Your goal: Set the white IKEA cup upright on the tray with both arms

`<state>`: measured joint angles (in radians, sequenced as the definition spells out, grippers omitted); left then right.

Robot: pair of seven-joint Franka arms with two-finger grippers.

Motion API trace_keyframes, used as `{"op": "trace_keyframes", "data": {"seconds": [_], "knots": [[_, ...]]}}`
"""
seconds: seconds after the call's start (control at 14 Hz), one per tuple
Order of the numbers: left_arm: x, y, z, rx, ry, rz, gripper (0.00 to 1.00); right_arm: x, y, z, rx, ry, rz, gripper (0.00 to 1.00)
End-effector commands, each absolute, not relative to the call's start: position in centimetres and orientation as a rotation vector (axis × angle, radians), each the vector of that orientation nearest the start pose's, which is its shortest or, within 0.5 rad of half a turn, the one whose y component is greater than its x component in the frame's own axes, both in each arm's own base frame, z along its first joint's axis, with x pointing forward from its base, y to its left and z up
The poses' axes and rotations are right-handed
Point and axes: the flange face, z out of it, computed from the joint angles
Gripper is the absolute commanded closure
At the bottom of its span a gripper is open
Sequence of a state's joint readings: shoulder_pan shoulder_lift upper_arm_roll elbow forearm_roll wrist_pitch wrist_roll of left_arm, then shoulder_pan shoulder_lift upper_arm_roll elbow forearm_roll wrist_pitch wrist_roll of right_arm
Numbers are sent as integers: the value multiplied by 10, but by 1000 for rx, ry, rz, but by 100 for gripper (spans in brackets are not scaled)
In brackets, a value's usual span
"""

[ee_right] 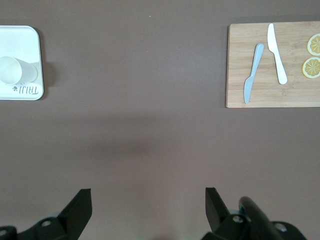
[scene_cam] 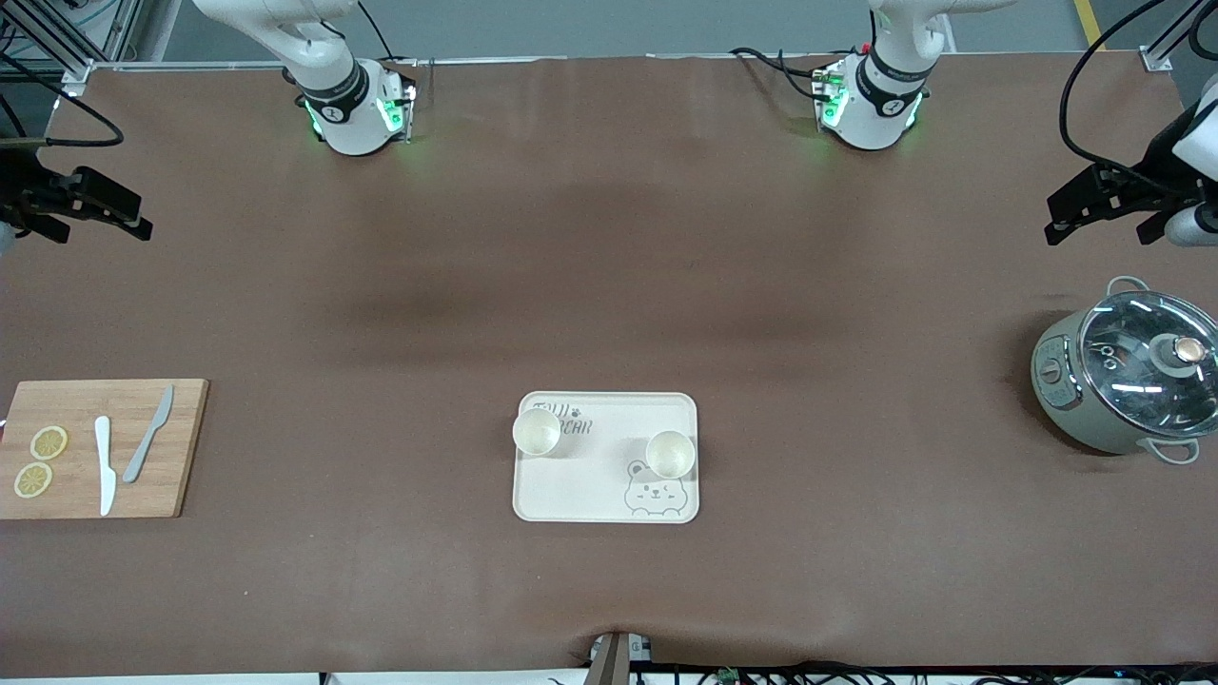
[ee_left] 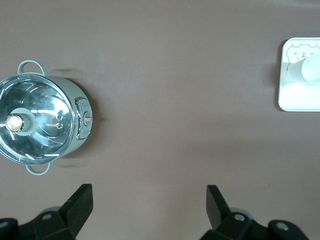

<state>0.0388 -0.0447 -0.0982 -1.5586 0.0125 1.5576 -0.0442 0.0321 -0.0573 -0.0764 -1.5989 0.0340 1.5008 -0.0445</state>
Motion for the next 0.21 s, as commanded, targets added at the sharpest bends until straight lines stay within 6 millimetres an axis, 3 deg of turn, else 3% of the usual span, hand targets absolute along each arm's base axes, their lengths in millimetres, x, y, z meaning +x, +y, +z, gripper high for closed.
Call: {"op": "trace_keyframes", "data": {"seconds": [0.0,0.14], "knots": [[537,-27,662,-3112,19,-81,0,528,-24,639,-3120,-6,61,0],[536,-26,663,-3112,15,-81,0,528,-24,639,-3120,-9,61,0]]}}
